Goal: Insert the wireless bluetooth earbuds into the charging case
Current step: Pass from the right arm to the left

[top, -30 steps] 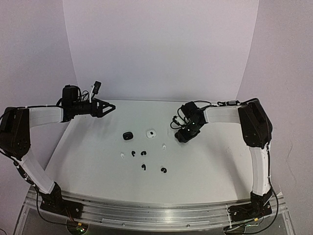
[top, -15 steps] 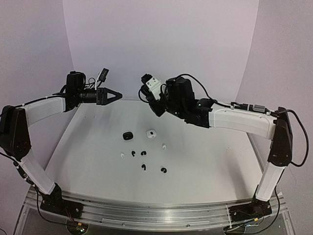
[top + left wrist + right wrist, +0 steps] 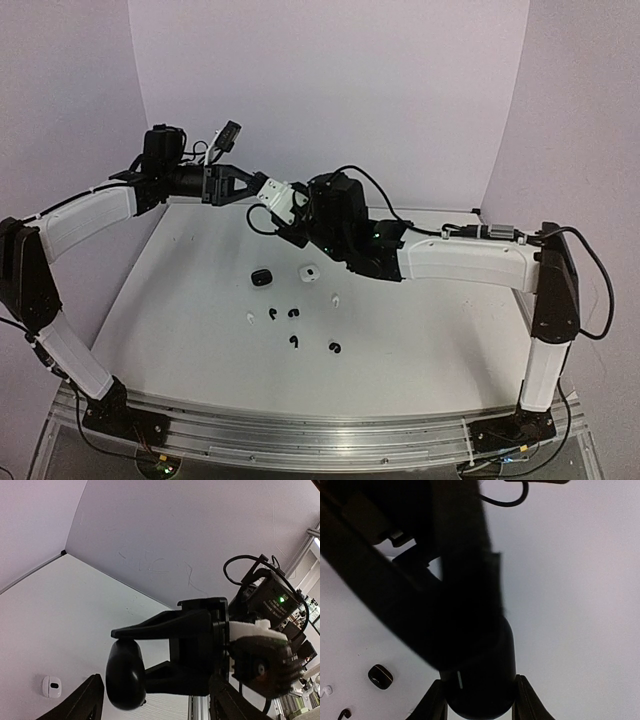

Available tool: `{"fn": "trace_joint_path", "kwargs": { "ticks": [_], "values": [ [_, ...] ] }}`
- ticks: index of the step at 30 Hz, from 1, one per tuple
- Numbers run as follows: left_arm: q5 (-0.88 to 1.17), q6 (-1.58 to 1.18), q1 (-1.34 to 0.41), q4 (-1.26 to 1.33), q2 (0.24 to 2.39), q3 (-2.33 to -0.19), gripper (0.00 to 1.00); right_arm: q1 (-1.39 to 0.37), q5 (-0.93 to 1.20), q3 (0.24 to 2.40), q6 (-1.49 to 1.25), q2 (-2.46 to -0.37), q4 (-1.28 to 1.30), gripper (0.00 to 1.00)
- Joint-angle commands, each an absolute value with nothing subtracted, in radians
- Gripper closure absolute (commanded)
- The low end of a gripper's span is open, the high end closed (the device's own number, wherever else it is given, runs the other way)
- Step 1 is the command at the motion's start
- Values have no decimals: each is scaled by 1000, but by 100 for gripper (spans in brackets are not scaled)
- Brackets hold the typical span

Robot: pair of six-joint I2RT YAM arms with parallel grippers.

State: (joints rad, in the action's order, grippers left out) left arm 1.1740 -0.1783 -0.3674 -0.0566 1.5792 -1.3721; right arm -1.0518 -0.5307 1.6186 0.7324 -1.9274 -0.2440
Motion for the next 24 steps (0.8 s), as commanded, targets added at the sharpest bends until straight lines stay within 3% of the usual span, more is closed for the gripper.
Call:
{"fn": "trace_joint_path", "kwargs": {
  "ticks": [1, 7, 13, 18, 22, 24],
  "values": [
    [1123, -153, -379, -153, 1601, -1478, 34, -1075, -563, 1673, 797, -1927, -338, 90],
    [1149, -124, -387, -196, 1624, -1514, 53, -1089, -568, 1666, 809, -1923, -357, 90],
    [1228, -101, -389, -207, 1616, -1505, 58, -1089, -589, 1665, 810, -1930, -374, 90],
    [1238, -100, -388, -211, 1615, -1517, 86, -1089, -568, 1650, 801, -1914, -385, 90],
    [1248, -118, -388, -193, 1622, -1521, 100, -1091, -562, 1637, 811, -1909, -389, 91],
    [1260, -121, -388, -188, 1620, -1517, 100, -1092, -554, 1631, 807, -1906, -390, 91]
  ]
}}
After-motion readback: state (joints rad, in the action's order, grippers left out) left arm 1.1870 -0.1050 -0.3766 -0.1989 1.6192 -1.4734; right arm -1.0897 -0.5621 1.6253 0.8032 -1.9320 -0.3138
